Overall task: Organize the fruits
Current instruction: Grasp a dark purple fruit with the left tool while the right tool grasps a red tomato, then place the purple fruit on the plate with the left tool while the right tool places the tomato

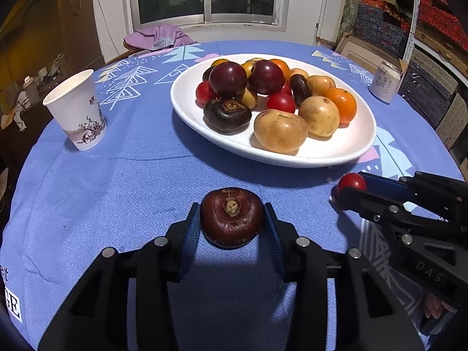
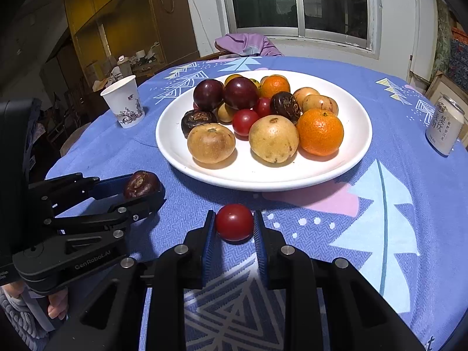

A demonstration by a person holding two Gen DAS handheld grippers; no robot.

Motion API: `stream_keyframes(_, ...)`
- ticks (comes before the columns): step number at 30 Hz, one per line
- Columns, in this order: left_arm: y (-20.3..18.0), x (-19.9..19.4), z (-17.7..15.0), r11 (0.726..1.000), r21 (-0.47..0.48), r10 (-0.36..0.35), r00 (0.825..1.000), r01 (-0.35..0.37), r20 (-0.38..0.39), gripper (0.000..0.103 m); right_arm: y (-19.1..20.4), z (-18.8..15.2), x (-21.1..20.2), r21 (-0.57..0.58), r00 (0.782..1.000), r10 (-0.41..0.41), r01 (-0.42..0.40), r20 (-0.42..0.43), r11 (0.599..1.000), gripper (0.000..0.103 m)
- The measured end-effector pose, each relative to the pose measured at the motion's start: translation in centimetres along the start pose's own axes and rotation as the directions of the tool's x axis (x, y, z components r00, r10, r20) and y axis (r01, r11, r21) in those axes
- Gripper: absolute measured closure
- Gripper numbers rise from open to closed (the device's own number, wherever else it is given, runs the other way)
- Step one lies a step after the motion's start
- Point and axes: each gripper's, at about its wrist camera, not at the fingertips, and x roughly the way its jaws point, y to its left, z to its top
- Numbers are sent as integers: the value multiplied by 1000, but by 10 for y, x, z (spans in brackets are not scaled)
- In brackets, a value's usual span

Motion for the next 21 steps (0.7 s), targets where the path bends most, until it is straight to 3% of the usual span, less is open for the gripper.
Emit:
stream_keyframes(7, -9, -19, -7, 998, 7, 61, 996, -61, 70, 61, 0, -7, -9, 12, 1000, 5, -6, 12, 1000, 77)
stream_keyframes(13, -20, -49, -12, 992, 2, 128, 979, -130, 157, 61, 0, -17, -37, 26, 998, 22, -23, 63, 999, 77)
stream_keyframes(21, -21, -87, -17, 991, -25, 130, 969, -128, 208, 61, -12, -35, -89, 51, 988, 37, -45, 151, 998, 77)
